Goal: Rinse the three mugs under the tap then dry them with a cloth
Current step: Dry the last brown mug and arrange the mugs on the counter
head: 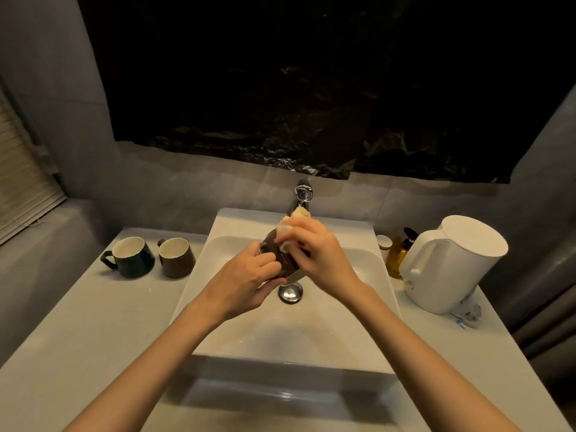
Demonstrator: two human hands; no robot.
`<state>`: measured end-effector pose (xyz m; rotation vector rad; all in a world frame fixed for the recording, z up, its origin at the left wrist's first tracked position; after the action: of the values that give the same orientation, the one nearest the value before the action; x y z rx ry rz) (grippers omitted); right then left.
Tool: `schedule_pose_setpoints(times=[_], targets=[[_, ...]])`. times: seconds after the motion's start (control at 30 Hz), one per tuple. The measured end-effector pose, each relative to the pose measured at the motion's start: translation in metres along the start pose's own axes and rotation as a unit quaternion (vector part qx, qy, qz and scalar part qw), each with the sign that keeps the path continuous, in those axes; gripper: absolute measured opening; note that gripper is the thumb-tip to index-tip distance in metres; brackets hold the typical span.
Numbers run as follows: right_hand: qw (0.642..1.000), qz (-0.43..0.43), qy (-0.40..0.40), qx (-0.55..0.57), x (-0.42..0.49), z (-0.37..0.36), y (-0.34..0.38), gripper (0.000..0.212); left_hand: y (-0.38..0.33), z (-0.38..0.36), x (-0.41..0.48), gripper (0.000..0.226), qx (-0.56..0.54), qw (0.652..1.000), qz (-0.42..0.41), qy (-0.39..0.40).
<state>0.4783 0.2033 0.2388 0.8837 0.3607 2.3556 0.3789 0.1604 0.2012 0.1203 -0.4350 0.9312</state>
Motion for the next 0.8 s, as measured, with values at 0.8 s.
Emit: schedule_pose_setpoints(times=[0.8], targets=[[0.966, -0.134, -0.201, 0.088, -0.036, 0.038, -0.034, 0.032, 0.056, -0.003, -0.003, 0.03, -0.286, 0.924, 0.24, -0.087]])
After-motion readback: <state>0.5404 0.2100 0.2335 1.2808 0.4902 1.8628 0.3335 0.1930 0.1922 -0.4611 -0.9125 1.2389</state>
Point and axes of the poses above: each hand's wrist, its own x-axis towards the middle knuckle, its own z-axis out of the back of the hand, y = z × x, the point moved 8 cm from there along x, towards the middle knuckle, and after that the axes turned 7 degrees about y, right-handed, at the moved point
